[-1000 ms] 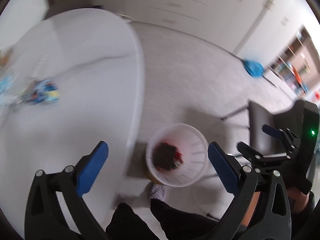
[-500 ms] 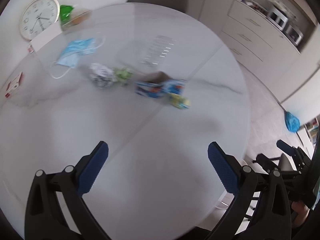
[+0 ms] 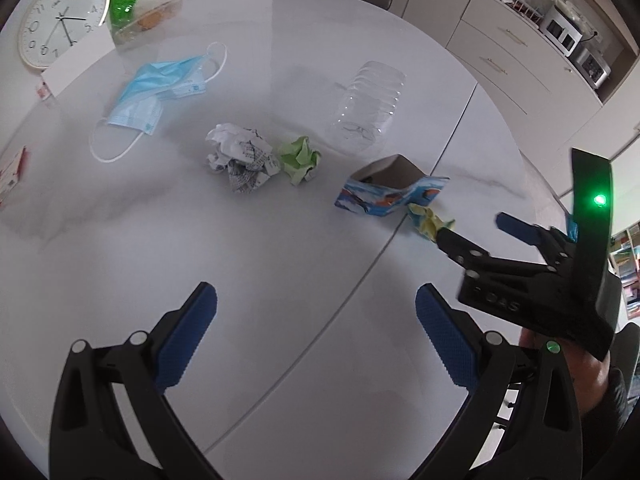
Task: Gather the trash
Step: 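Grasp the blue-and-white torn box with the left tool while the right tool grasps the yellow cloth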
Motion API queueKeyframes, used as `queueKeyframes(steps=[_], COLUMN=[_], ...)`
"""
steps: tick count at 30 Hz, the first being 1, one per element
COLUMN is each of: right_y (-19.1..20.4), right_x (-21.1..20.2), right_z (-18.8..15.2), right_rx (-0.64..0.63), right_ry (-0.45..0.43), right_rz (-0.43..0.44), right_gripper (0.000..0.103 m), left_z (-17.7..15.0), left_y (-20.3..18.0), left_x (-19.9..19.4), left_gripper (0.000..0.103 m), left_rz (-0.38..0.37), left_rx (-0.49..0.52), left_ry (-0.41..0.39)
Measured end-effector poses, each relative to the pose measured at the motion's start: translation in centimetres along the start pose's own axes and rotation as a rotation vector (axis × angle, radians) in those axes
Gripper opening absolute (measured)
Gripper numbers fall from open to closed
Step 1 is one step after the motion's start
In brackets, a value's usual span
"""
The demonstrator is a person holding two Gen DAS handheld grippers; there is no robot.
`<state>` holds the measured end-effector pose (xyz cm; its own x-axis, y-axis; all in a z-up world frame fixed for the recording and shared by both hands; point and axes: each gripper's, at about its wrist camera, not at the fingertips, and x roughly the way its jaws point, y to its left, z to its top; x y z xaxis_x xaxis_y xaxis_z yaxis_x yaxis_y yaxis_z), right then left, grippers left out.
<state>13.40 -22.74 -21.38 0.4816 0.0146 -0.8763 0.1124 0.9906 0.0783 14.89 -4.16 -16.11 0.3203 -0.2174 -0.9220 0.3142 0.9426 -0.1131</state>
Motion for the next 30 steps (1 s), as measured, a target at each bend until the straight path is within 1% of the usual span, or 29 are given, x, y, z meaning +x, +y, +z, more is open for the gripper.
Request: queueKeyframes(steps=[3, 5, 6, 8, 9, 12, 15, 18, 24, 27, 28, 29, 30], right_y=[0.4, 0.7, 0.8, 0.6, 0.4, -0.4, -1.5, -2.7, -5.5, -6.3, -6.6, -6.9, -7.2], right_x=[1.3, 2.0, 2.2, 2.3, 2.2, 1.8, 0.9, -0.4, -3.2, -3.7, -4.0, -4.2, -4.4], right_z=[0.4, 0.4, 0.3, 0.1, 0.1, -0.1, -0.3, -0.8, -2.4, -3.3, -3.8, -4.1, -4.5], right_rx=[-0.019, -0.034, -0.04, -0.037, -0.031, -0.007, 0.014, 0.023, 0.064, 0.086, 0.097, 0.105, 0.111], right_ry=[0.034, 0.051, 0.056, 0.06, 0.061, 0.055, 0.043, 0.035, 0.035, 0.041, 0.042, 0.043, 0.045], right_rz=[-0.014, -0.018, -0.019, -0.016, -0.012, 0.012, 0.03, 0.031, 0.007, -0.003, -0.007, -0.01, -0.012], right_gripper=[0.077, 0.061, 0.056, 0.036, 0.034, 0.034, 0.034, 0.034, 0.034, 0.034, 0.034, 0.034, 0.034], left_z=[1.1, 1.8, 2.1, 2.6, 2.7, 3.3, 3.6, 4.4, 6.4, 7.0, 7.1, 7.1, 7.2], left_y=[0.1, -0.1, -0.2, -0.6, -0.7, -1.6, -2.6, -4.3, -6.2, -7.1, -7.4, -7.6, -7.7], left_x=[0.9, 1.3, 1.5, 1.9, 2.1, 2.9, 4.0, 5.8, 8.5, 9.8, 10.2, 10.5, 10.7], left_gripper=[0.095, 0.095, 0.095, 0.095, 0.095, 0.095, 0.095, 0.095, 0.095, 0.084, 0.078, 0.069, 0.063], left_rz=[-0.015, -0.024, -0.031, -0.043, -0.048, -0.06, -0.063, -0.048, -0.043, -0.04, -0.043, -0.042, -0.041], left_rx=[0.021, 0.032, 0.035, 0.038, 0.04, 0.057, 0.097, 0.201, 0.357, 0.423, 0.442, 0.453, 0.463], left_ry=[0.003, 0.001, 0.0, -0.002, -0.002, -0.002, -0.004, -0.009, -0.005, 0.014, 0.027, 0.033, 0.041])
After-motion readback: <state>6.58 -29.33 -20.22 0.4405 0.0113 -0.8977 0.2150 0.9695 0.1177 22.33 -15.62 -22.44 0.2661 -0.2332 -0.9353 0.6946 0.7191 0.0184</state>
